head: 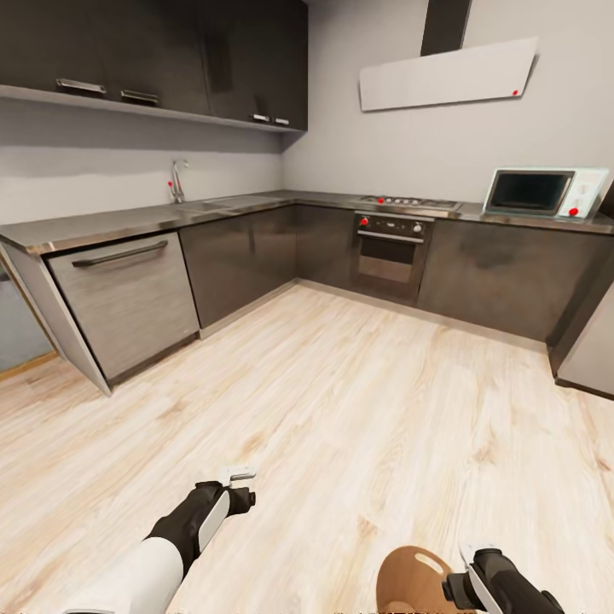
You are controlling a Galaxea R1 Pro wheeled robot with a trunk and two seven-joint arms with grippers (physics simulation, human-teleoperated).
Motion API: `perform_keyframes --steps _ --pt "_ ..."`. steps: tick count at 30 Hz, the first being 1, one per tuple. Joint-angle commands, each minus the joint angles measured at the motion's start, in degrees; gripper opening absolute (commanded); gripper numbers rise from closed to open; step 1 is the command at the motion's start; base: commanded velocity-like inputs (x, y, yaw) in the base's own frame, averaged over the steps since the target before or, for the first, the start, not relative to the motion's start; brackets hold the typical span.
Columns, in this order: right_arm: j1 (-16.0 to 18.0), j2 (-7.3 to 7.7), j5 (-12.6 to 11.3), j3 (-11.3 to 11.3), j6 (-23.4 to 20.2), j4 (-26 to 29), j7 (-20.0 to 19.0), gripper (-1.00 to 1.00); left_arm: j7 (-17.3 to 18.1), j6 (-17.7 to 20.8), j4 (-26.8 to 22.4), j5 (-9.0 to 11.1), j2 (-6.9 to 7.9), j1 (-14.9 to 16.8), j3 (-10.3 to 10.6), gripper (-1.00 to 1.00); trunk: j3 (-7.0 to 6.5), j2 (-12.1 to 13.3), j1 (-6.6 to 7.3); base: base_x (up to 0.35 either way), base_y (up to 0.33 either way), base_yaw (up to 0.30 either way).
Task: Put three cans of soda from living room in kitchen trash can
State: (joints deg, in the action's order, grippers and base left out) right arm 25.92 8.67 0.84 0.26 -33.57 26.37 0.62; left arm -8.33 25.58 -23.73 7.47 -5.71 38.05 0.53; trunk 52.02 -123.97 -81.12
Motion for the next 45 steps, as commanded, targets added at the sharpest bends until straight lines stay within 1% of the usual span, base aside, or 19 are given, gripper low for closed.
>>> perform_keyframes --steps 1,5,10,14,18,23,30,38,45 --pt "0.00 0.04 0.01 0.00 0.00 -0.02 0.00 1.00 0.00 0.00 0.00 0.00 0.00 0.00 0.00 1.00 0.18 -0.42 -0.23 0.000 0.000 0.000" --pt "0.00 0.36 -0.03 0.00 0.00 -0.07 0.00 1.00 0.05 0.00 0.00 0.00 0.00 0.00 0.00 1.00 0.90 -2.02 -1.10 0.000 0.000 0.000" --pt "0.00 1.14 -0.04 -0.02 0.00 -0.08 0.00 1.00 0.06 0.00 0.00 0.00 0.00 0.00 0.00 1.00 1.80 -4.03 -2.20 0.000 0.000 0.000" --pt "0.01 1.34 -0.05 -0.01 0.00 -0.09 0.00 1.00 0.07 0.00 0.00 0.00 0.00 0.00 0.00 1.00 2.52 -5.63 -3.08 0.000 0.000 0.000" --pt "0.01 1.29 -0.03 0.03 0.19 -0.66 0.00 1.00 0.07 0.00 0.00 0.00 0.00 0.00 0.00 1.00 2.52 -5.63 -3.08 0.000 0.000 0.000" --pt "0.01 1.00 -0.03 0.07 1.64 -1.42 0.00 1.00 0.07 0.00 0.00 0.00 0.00 0.00 0.00 1.00 2.52 -5.63 -3.08 0.000 0.000 0.000" --pt "0.01 0.84 0.01 0.09 2.43 -2.24 0.00 1.00 0.07 0.00 0.00 0.00 0.00 0.00 0.00 1.00 3.77 -8.44 -4.62 0.000 0.000 0.000" --pt "0.04 0.90 0.04 0.09 2.54 -2.36 0.00 1.00 0.07 0.00 0.00 0.00 0.00 0.00 0.00 1.00 3.77 -8.44 -4.62 0.000 0.000 0.000" --pt "0.03 1.13 0.01 0.09 2.56 -2.38 0.00 1.00 0.07 -0.04 0.00 0.00 -0.02 0.00 0.00 1.00 5.03 -11.25 -6.16 0.000 0.000 0.000"
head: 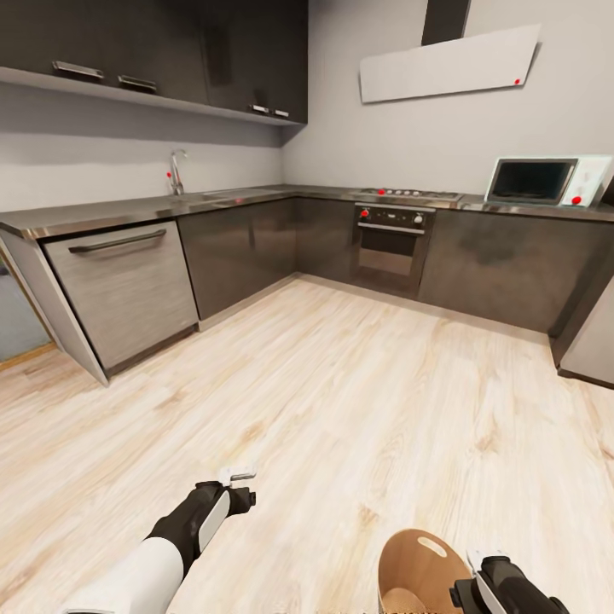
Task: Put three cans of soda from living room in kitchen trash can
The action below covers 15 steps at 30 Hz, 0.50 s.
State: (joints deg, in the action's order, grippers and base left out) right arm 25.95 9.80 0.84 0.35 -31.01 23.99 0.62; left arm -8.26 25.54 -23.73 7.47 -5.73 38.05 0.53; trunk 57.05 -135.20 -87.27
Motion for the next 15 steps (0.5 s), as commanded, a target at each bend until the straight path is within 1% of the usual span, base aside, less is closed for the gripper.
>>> perform_keyframes --steps 1,2,15 --pt "-0.01 0.02 0.00 0.00 0.01 0.00 0.00 1.00 0.00 -0.02 0.00 0.00 -0.03 0.00 0.00 1.00 0.18 -0.42 -0.23 0.000 0.000 0.000" --pt "0.01 0.02 -0.01 0.00 0.01 0.00 0.00 1.00 0.00 -0.03 0.00 0.00 -0.04 0.00 0.00 1.00 0.36 -0.82 -0.44 0.000 0.000 0.000" --pt "0.02 0.04 0.03 0.00 0.08 -0.34 0.00 1.00 0.00 -0.05 0.00 0.00 -0.07 0.00 0.01 1.00 0.36 -0.82 -0.44 0.000 0.000 0.000"
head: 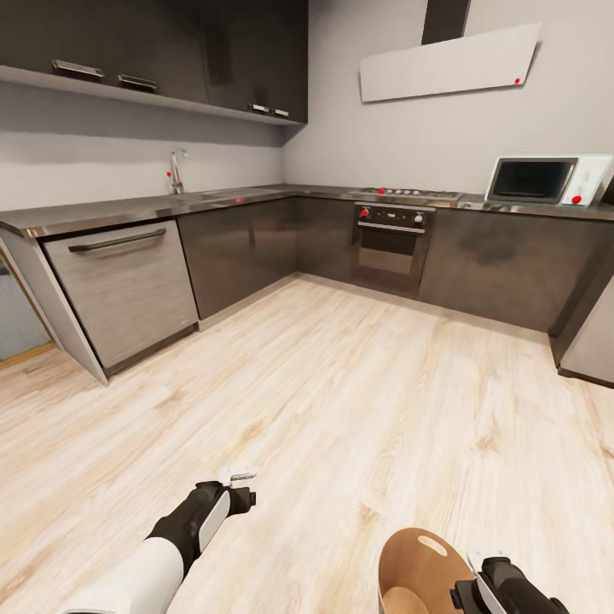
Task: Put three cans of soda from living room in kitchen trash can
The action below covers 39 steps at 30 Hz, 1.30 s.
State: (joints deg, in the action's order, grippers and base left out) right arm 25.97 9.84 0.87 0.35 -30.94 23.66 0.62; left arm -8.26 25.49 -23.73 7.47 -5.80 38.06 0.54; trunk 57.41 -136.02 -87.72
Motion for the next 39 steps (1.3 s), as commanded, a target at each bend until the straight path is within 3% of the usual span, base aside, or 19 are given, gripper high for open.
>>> perform_keyframes --steps 1,2,3,25,30,31,39 --pt "0.00 0.00 0.00 0.00 0.00 0.00 0.00 1.00 0.00 0.00 0.00 0.00 0.00 0.00 0.01 1.00 0.00 0.00 0.00 0.000 0.000 0.000" --pt "-0.01 0.00 0.01 0.00 0.00 -0.01 0.00 1.00 0.00 0.00 0.00 0.00 0.00 0.00 0.03 1.00 0.00 0.00 0.00 0.000 0.000 0.000" --pt "-0.02 0.00 0.01 0.00 0.00 -0.01 0.00 -1.00 0.00 0.00 0.00 0.00 0.00 0.00 0.04 1.00 0.00 0.00 0.00 0.000 0.000 0.000" --pt "0.01 0.03 0.07 0.00 0.15 0.12 0.00 -1.00 0.08 0.01 0.00 0.00 0.00 0.00 0.07 1.00 0.00 0.00 0.00 0.000 0.000 0.000" --pt "0.04 0.01 0.10 0.00 0.17 0.44 0.00 -1.00 0.81 0.00 0.00 -0.04 0.02 0.00 0.08 1.00 -0.90 2.01 1.10 0.000 0.000 0.000" --pt "0.04 0.13 0.02 -0.04 2.33 0.95 0.00 -1.00 1.23 -1.13 0.00 -0.09 0.00 0.00 2.07 1.00 -1.08 2.41 1.32 0.000 0.000 0.000" --pt "0.54 0.11 0.00 -0.08 2.37 1.69 0.00 -1.00 1.23 -1.14 0.00 -0.09 0.00 0.00 2.10 1.00 -2.51 5.61 3.07 0.000 0.000 0.000"
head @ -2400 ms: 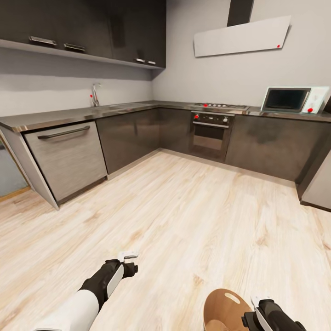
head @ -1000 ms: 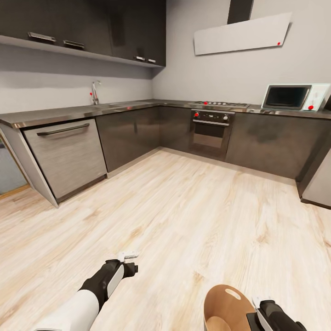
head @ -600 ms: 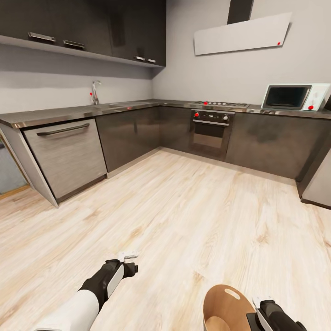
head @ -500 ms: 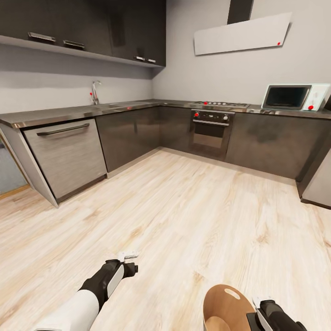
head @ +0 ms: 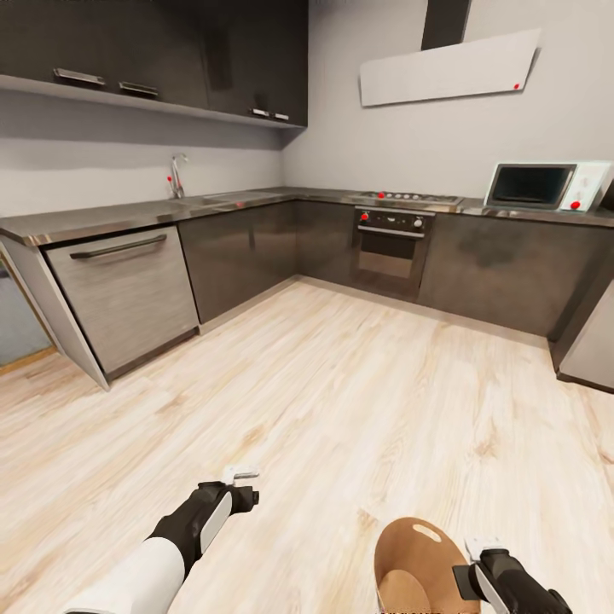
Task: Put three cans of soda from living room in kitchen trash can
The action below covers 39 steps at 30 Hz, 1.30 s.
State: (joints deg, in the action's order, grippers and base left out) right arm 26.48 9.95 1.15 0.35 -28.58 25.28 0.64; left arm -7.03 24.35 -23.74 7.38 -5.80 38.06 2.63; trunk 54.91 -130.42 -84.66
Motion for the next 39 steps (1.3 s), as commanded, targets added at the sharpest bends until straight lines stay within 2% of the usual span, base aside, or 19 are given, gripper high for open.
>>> perform_keyframes --steps 1,27,35,39 --pt "0.07 -0.01 -0.31 -0.08 0.01 0.30 -0.03 -1.00 0.00 0.00 0.01 0.00 0.00 0.00 0.00 1.00 -0.19 0.41 0.23 0.000 0.000 0.000" --pt "0.15 0.03 -0.48 -0.39 0.10 2.26 -0.44 -1.00 -0.09 -0.54 0.01 0.00 0.00 0.00 0.03 1.00 -4.86 10.84 5.94 0.000 0.000 0.000" --pt "0.09 0.12 -0.97 -0.94 -1.92 8.06 -0.51 -1.00 -0.08 -0.61 0.06 -0.08 0.00 0.00 0.05 1.00 -6.29 14.05 7.70 0.000 0.000 0.000" --pt "0.03 0.10 -1.12 -1.01 -6.41 11.99 -0.54 -1.00 -0.09 -0.62 0.07 -0.09 0.00 0.00 0.05 1.00 -7.01 15.66 8.58 0.000 0.000 0.000"
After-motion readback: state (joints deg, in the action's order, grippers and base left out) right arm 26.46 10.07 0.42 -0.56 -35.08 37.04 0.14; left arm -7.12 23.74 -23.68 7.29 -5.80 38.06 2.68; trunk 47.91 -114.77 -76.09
